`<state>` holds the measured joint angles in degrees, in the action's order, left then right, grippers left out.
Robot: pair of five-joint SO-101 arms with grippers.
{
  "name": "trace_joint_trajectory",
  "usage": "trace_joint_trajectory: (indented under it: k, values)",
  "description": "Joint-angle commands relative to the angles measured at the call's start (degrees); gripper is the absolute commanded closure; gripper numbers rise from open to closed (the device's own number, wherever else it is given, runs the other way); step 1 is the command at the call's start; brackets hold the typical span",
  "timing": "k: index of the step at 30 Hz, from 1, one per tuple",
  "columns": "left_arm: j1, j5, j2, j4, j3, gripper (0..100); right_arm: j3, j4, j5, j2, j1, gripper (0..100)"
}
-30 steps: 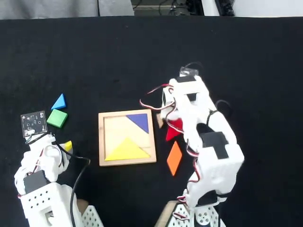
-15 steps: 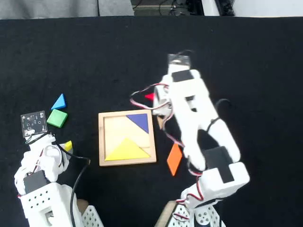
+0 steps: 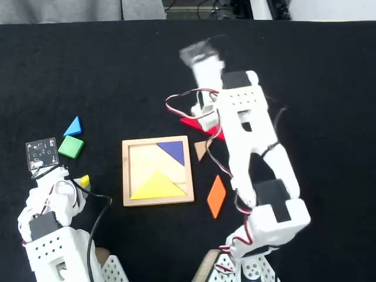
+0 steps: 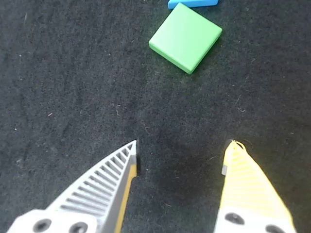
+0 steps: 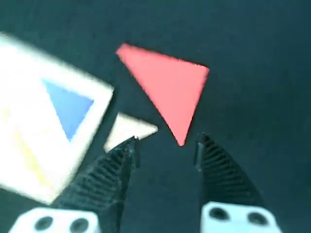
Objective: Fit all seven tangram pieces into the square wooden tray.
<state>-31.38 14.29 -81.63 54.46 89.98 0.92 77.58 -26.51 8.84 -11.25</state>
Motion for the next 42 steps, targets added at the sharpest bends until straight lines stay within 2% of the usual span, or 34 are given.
trace_joint_trajectory:
  k: [1,6,12,20,42]
  values:
    - [0.1,0.1,-0.4,-1.1,-0.5,72,-2.6,1.2,-21.5,1.9,-1.7,81.4]
    - [0.1,0.1,-0.4,-1.1,-0.5,72,-3.2,-2.1,-15.9,5.2,-1.8,81.4]
    - [0.1,0.1,-0.4,-1.1,-0.5,72,-3.1,-3.7,-23.2,10.2,-1.7,80.8]
    - [0.1,0.2,-0.4,-1.1,-0.5,72,-3.4,-4.7,-24.2,11.6,-1.7,62.1]
    - [1.5,0.1,-0.4,-1.1,-0.4,72,-3.5,-12.6,-27.8,16.3,-1.7,61.6]
